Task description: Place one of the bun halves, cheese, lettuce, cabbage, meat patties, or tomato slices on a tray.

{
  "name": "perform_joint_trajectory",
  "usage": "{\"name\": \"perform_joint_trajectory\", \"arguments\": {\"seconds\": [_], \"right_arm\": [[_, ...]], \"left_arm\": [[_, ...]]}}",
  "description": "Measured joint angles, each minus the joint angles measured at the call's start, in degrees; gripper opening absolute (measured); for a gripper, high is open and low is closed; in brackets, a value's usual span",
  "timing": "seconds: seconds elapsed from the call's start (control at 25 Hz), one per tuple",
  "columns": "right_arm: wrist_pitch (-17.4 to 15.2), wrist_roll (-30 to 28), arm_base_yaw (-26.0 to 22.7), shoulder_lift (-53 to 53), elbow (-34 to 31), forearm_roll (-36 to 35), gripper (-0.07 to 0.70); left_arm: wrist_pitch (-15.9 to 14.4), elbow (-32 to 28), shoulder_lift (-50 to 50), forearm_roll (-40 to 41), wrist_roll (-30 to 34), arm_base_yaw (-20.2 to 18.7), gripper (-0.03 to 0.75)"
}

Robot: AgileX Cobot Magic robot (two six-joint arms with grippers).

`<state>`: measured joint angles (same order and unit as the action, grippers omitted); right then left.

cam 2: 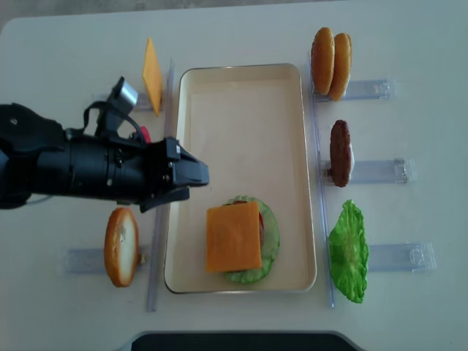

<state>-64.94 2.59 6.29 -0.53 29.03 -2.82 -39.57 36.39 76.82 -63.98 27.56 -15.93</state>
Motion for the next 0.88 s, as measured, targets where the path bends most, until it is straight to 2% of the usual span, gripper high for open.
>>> {"name": "perform_joint_trajectory", "arguments": {"seconds": [0.32,0.68,0.8,0.88], "right_arm": [[0.0,0.0,0.0,0.0,0.0,0.0,0.542],[0.0,0.0,0.0,0.0,0.0,0.0,0.542],[0.0,0.0,0.0,0.0,0.0,0.0,0.542],[0.0,0.0,0.0,0.0,0.0,0.0,0.542]], "left_arm": [[-0.06,8.52,0.77,9.58,-2.43,5.61,0.45],[-0.64,13.38,6.23,12.61,-2.68,6.14,0.45],[-0.62,15.81,7.05,18.14,-5.28,6.14,0.45],[-0.77,18.79,7.17,26.51,-10.34,6.14,0.45]]}}
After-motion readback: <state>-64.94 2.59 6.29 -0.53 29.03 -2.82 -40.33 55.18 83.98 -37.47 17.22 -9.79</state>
